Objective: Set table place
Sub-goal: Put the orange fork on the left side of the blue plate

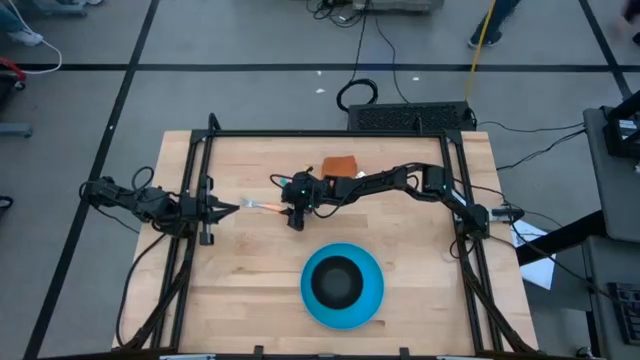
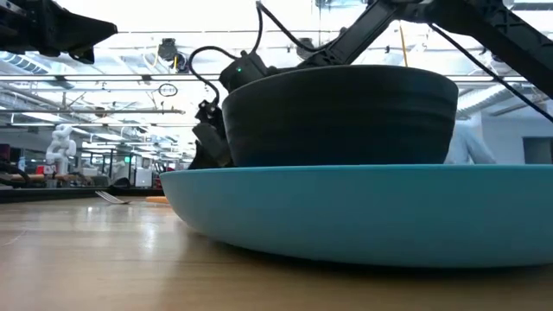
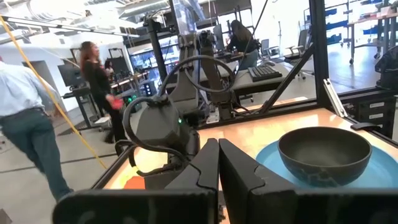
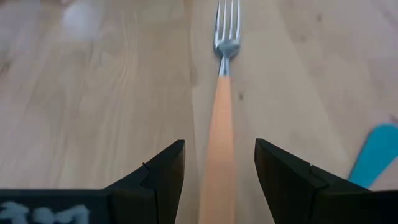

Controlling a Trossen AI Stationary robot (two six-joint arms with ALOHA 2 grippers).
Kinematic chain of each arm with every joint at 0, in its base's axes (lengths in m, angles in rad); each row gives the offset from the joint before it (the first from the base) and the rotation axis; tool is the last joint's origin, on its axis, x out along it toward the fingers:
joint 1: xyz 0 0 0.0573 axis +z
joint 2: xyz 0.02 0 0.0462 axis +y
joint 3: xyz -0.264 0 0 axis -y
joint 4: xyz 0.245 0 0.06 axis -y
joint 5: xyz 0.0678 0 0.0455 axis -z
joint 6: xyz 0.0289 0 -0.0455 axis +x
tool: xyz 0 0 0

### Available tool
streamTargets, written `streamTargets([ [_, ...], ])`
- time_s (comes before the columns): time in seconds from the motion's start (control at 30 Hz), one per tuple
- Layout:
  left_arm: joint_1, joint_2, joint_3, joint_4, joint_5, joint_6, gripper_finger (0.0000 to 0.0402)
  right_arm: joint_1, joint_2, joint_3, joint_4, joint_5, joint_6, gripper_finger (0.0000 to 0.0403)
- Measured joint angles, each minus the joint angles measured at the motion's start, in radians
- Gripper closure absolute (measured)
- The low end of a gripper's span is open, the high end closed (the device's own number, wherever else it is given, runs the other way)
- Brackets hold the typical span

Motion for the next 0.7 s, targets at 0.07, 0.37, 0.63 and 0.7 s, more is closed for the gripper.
streamTargets([
  [0.07,0.0,0.0,0.0,-0.004,0.0,0.0,0.0385,-0.001,0.001,0.0,0.008,0.003,-0.005,0.0218],
  [0.37,0.0,0.0,0.0,-0.011,0.0,0.002,0.0385,0.01,0.023,0.001,0.013,0.066,-0.052,0.0218],
  [0.63,0.0,0.0,0.0,-0.011,0.0,0.002,0.0385,0.012,0.024,0.001,-0.015,0.065,-0.053,0.0218],
  [0.7,0.0,0.0,0.0,-0.011,0.0,0.002,0.0385,0.012,0.028,0.001,-0.03,0.065,-0.053,0.0218],
])
